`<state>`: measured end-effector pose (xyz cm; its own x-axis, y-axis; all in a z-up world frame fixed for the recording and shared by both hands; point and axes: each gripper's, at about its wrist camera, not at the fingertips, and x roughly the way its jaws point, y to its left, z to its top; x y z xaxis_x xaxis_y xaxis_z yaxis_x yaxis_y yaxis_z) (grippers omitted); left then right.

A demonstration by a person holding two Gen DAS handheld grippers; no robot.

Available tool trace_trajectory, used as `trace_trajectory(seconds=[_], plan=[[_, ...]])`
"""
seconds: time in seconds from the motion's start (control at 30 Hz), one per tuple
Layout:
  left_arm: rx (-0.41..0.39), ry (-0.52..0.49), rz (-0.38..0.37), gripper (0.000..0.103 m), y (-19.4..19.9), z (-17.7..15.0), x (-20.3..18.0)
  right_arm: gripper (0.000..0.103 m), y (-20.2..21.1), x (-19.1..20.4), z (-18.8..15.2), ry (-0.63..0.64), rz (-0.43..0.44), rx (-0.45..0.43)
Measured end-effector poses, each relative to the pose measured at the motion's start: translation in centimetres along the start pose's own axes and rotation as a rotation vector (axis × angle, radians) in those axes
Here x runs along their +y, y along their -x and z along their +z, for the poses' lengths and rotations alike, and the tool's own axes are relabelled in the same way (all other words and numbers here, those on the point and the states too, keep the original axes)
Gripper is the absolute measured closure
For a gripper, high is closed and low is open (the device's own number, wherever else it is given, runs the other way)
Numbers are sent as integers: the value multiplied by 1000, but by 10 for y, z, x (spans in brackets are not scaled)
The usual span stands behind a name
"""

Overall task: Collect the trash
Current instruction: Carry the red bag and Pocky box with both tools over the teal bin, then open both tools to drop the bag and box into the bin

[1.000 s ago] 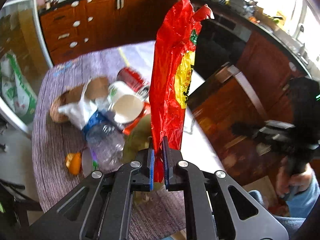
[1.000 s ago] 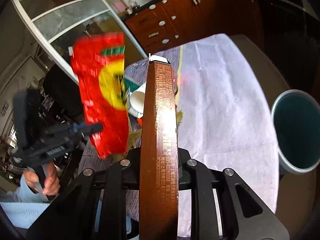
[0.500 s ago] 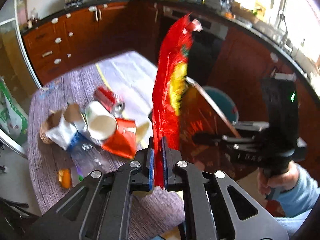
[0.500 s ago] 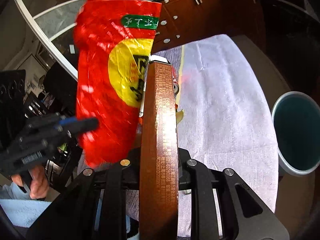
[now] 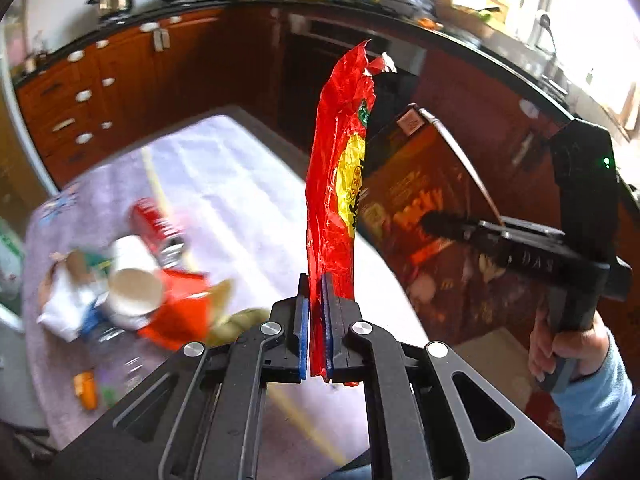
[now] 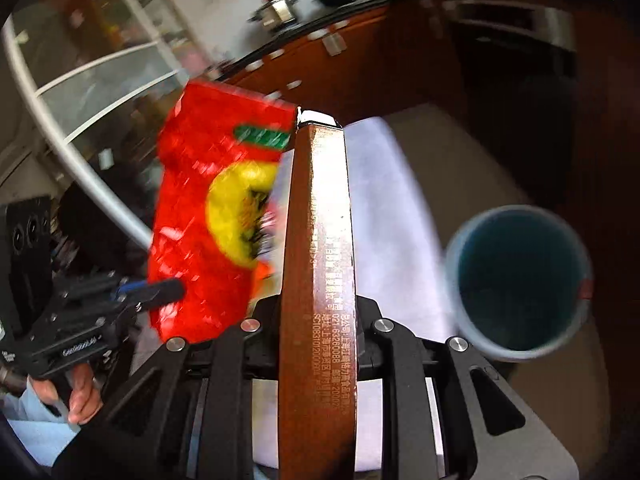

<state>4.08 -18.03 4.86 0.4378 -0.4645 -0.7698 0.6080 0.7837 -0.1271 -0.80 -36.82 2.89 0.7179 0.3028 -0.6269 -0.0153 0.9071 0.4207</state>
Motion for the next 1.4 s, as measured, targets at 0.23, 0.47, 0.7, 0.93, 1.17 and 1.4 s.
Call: trace_trajectory(seconds=[0.23,0.47,0.7,0.93,1.17,1.4], plan=[[79,-66,-97,97,-74,36,-47,83,-8,-103,2,-147,-187,78],[123,-80,-126,97,-130,59,-63,69,-46,-146,4,-222,-239,139],[192,-87,-129,97,-181,64,-69,38,-66,-158,1,-256,-256,140],[239,-103,-131,97,-214,66,-80,21,-59,-170,-3,-288,-281,131],[294,-124,-174,97,-258,80,-101,14,-40,-186,-6,-322,-366,110],[326,-132,-149,60,-281,88,-110,14,-36,-191,2,-336,-388,120]])
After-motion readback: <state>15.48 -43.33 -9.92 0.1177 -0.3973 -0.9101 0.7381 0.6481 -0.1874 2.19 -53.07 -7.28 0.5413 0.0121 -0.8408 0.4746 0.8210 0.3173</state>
